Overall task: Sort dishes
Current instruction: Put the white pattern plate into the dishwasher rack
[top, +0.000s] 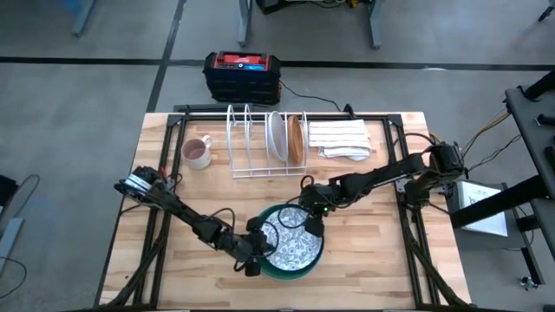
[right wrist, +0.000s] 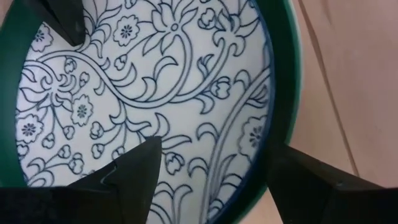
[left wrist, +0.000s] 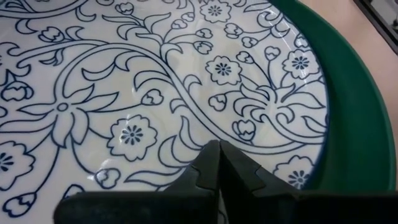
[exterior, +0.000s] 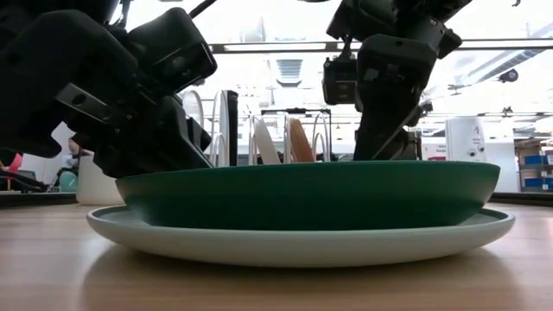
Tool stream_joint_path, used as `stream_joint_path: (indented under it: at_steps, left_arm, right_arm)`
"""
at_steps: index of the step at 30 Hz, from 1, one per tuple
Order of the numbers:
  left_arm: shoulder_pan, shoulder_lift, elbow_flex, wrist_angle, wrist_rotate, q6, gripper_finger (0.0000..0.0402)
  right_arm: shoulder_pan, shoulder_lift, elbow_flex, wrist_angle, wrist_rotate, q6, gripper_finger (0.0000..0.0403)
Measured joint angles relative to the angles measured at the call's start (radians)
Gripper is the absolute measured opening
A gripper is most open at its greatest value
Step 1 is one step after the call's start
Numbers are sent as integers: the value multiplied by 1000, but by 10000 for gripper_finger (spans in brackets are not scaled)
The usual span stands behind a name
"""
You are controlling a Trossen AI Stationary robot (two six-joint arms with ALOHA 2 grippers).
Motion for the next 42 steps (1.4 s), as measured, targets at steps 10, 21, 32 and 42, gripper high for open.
stream_joint_path:
  at_steps: [10, 21, 32, 42]
  left_arm:
    - [-1, 5, 0, 11, -58, -11, 0]
    - [-1, 6, -1, 10, -101, -11, 0]
    - [-2, 1, -2, 19, -126, 2, 0]
    - [-13, -56, -8, -19, -150, 49, 0]
  right_arm:
    - [-10, 8, -6, 60, -52, 8, 231]
    - [-24, 158, -10, 285, -330, 51, 215]
    - [-72, 141, -9, 274, -341, -33, 132]
    - [-97, 56, -8, 248, -297, -55, 50]
